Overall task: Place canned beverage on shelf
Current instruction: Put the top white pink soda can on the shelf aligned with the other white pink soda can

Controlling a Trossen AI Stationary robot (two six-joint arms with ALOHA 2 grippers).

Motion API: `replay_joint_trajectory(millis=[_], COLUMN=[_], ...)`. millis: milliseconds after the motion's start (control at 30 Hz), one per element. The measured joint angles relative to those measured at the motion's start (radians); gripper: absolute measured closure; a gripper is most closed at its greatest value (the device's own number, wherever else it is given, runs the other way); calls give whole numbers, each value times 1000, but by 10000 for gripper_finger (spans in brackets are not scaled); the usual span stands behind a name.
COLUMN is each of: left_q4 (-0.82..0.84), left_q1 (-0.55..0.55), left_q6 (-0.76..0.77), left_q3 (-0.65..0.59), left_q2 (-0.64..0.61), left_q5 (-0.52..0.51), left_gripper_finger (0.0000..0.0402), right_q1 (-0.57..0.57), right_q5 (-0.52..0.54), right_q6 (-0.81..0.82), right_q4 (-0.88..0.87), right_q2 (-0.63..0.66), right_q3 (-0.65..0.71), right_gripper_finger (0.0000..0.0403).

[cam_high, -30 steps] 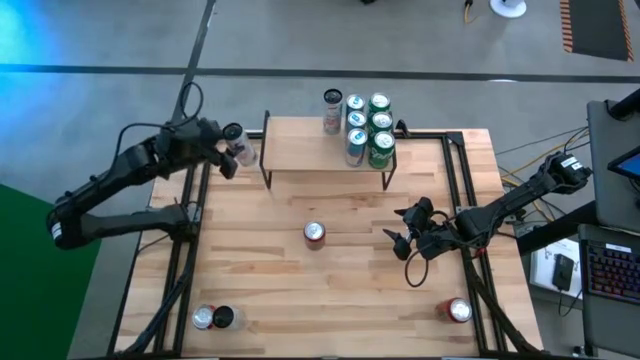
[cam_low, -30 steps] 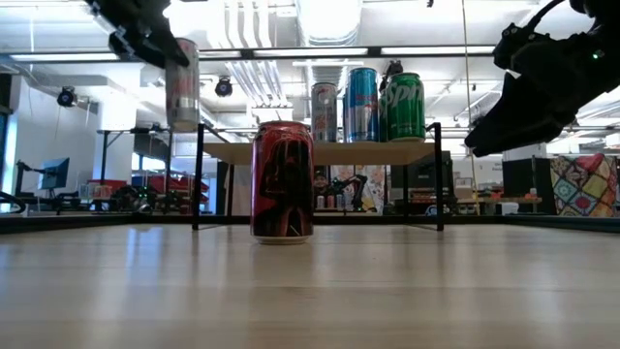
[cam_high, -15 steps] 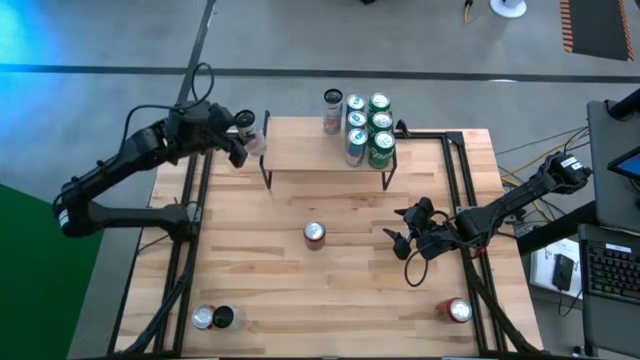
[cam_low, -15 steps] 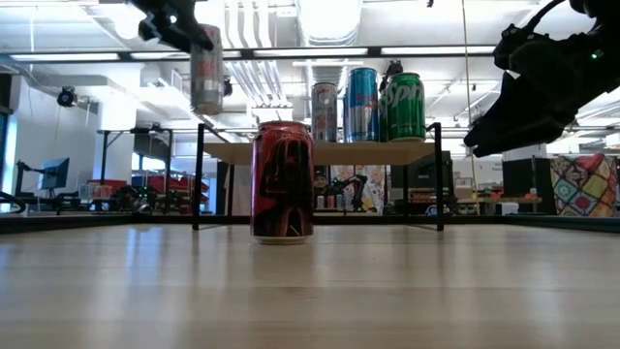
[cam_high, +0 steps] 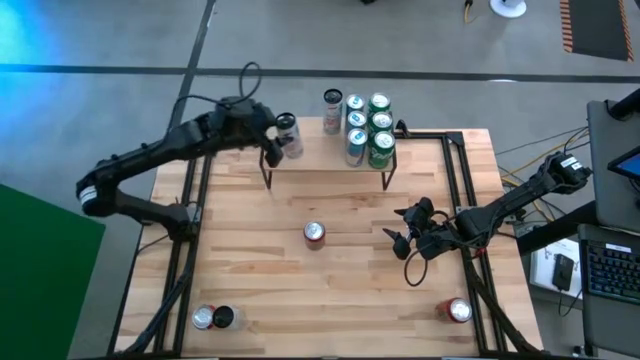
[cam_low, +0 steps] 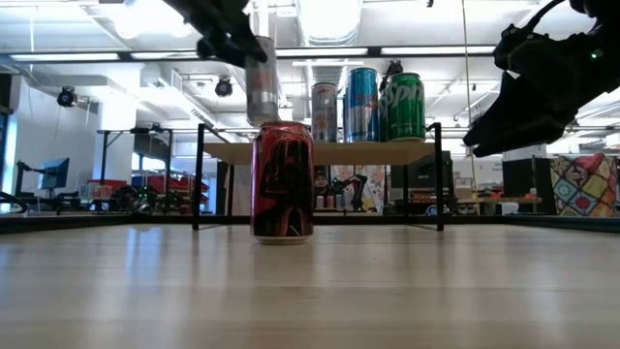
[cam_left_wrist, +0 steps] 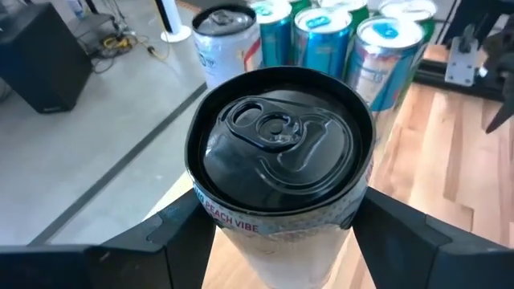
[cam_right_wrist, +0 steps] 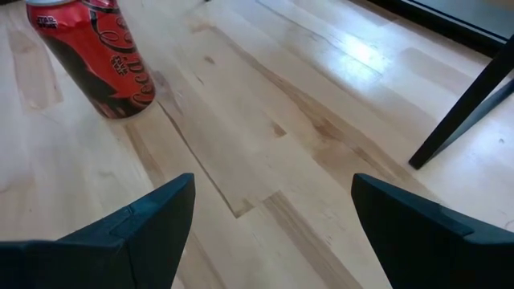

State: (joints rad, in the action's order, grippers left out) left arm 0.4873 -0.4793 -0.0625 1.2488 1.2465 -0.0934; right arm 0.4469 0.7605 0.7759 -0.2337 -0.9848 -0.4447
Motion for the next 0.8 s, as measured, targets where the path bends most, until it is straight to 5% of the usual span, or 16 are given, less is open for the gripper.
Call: replay_joint_trajectory(millis=[800], left_q4=[-68], left_q1=[48], left_q6=[-42], left_q3=[308], left_q2=[397], left_q5=[33], left_gripper_finger=[157], right_q1=[0], right_q5=[0], right_q6=[13], right_q4=[7], right_q2=[0], right_q3=[0], right_gripper_finger=[78])
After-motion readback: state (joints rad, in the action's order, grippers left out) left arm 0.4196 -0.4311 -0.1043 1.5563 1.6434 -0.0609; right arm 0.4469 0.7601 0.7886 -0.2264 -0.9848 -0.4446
